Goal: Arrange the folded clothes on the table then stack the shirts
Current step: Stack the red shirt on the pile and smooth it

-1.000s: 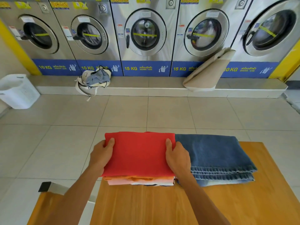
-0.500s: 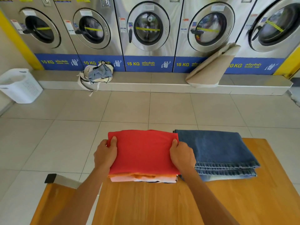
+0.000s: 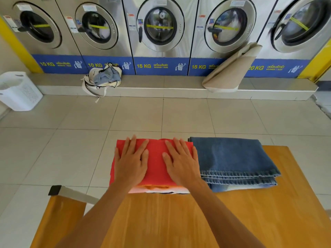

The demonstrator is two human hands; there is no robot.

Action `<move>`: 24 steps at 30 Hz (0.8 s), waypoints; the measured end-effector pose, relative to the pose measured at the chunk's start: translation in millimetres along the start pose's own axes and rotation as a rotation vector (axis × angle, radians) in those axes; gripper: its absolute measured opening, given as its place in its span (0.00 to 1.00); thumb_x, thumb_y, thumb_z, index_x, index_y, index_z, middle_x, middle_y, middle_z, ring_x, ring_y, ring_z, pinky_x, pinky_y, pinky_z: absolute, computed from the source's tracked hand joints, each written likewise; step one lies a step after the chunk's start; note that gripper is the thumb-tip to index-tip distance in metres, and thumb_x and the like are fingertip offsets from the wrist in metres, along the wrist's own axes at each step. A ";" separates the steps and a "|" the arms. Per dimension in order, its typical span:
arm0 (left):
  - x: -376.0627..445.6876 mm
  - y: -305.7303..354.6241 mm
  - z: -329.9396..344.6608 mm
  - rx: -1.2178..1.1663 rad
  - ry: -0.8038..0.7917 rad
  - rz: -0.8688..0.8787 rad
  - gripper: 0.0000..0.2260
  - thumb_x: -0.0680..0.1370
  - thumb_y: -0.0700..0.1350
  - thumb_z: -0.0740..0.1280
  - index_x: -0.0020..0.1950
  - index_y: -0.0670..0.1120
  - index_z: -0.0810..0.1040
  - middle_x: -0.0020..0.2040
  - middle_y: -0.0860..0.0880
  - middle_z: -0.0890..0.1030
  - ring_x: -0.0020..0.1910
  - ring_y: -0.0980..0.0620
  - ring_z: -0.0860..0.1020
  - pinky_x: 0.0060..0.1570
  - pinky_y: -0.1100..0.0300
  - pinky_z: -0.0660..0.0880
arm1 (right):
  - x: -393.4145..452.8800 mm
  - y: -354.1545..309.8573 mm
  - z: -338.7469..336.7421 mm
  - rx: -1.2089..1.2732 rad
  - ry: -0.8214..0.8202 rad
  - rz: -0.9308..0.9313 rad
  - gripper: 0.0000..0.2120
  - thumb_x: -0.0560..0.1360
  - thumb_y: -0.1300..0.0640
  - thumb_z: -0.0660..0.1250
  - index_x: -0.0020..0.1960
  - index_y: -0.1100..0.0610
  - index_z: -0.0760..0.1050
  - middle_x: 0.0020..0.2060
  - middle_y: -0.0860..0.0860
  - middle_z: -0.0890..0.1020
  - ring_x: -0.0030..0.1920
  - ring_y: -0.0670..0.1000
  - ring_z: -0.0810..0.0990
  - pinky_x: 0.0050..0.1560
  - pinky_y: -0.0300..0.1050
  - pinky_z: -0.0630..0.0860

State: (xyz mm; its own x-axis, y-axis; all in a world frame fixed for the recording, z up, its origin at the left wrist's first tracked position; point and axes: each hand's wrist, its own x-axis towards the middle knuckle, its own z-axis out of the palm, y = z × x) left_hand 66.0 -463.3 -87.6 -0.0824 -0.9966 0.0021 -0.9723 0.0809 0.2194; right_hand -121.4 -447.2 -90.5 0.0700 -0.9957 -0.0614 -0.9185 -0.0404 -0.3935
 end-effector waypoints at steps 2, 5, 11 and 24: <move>2.3 -13.4 -1.9 -0.054 -0.055 -0.093 0.24 0.80 0.62 0.40 0.77 0.62 0.51 0.80 0.49 0.49 0.79 0.47 0.46 0.74 0.37 0.47 | 1.9 14.6 -7.7 0.033 -0.056 0.097 0.27 0.82 0.39 0.42 0.80 0.44 0.50 0.80 0.46 0.51 0.80 0.50 0.45 0.77 0.63 0.41; -6.6 -24.4 -7.5 -0.283 -0.089 -0.261 0.27 0.78 0.65 0.42 0.77 0.61 0.47 0.80 0.46 0.52 0.77 0.40 0.55 0.70 0.35 0.59 | -8.9 33.1 -22.7 0.080 0.012 0.230 0.27 0.82 0.43 0.48 0.79 0.51 0.56 0.77 0.51 0.64 0.78 0.55 0.57 0.76 0.62 0.52; -50.2 -24.4 -16.2 -0.849 -0.059 -0.775 0.31 0.78 0.67 0.48 0.69 0.46 0.67 0.62 0.40 0.77 0.52 0.38 0.80 0.47 0.42 0.81 | -56.5 27.5 -35.9 0.390 0.199 0.440 0.22 0.82 0.42 0.51 0.53 0.55 0.78 0.41 0.49 0.83 0.44 0.53 0.82 0.45 0.51 0.77; -33.9 -26.3 -19.7 -0.989 -0.191 -0.842 0.24 0.79 0.64 0.48 0.59 0.47 0.70 0.54 0.42 0.78 0.50 0.39 0.80 0.46 0.44 0.81 | -27.9 13.6 -21.3 0.310 -0.042 0.530 0.24 0.83 0.44 0.49 0.48 0.59 0.77 0.42 0.55 0.82 0.45 0.58 0.81 0.49 0.56 0.79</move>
State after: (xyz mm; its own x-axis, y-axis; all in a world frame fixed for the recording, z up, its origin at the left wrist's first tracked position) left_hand 98.7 -431.9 -74.3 0.3583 -0.7109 -0.6051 -0.1766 -0.6881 0.7038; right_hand -144.2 -421.8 -74.7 -0.3440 -0.8691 -0.3554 -0.6770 0.4919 -0.5475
